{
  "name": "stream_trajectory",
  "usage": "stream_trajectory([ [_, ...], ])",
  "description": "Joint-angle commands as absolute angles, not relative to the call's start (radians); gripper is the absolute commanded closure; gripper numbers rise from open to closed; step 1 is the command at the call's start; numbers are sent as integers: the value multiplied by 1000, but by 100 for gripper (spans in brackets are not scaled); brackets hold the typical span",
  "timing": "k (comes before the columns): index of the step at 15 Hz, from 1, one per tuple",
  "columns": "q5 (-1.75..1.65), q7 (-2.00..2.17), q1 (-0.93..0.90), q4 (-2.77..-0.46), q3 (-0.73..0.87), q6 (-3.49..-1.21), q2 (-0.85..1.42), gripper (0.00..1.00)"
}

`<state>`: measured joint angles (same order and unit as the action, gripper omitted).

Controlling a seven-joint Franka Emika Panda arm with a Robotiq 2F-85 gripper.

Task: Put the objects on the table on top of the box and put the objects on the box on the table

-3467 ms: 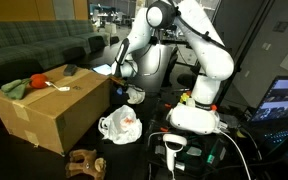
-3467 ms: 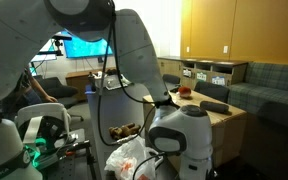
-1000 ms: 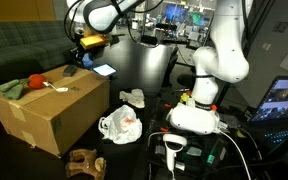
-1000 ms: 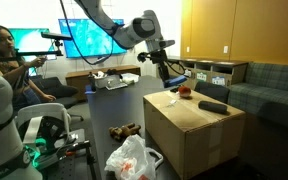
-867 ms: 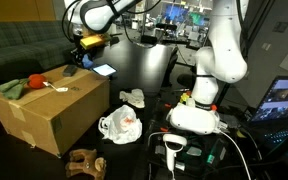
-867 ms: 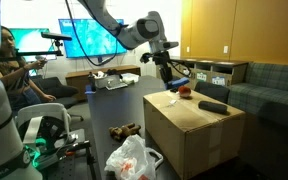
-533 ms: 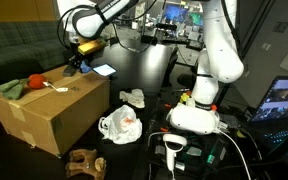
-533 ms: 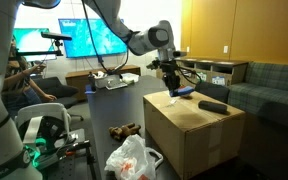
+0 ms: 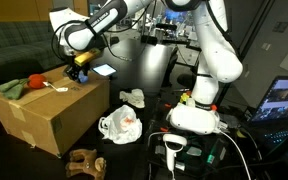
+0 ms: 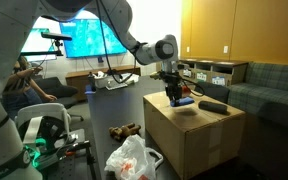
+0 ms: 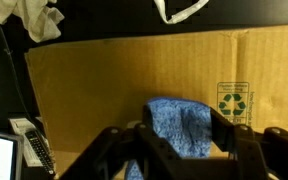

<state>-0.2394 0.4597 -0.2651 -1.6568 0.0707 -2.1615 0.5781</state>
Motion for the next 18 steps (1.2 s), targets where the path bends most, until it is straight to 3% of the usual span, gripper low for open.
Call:
stream_trajectory([
  [1, -225, 427, -245, -1590, 55, -2100, 620, 70],
  [5, -221, 429, -238, -1586, 56, -2079, 630, 70],
  [6, -220, 431, -237, -1584, 56, -2076, 634, 20],
  [7, -219, 429, -234, -1586, 55, -2076, 632, 19],
  [10, -217, 424, -230, -1593, 53, -2083, 626, 1],
  [18, -169, 428, -209, -1623, 43, -2131, 568, 0],
])
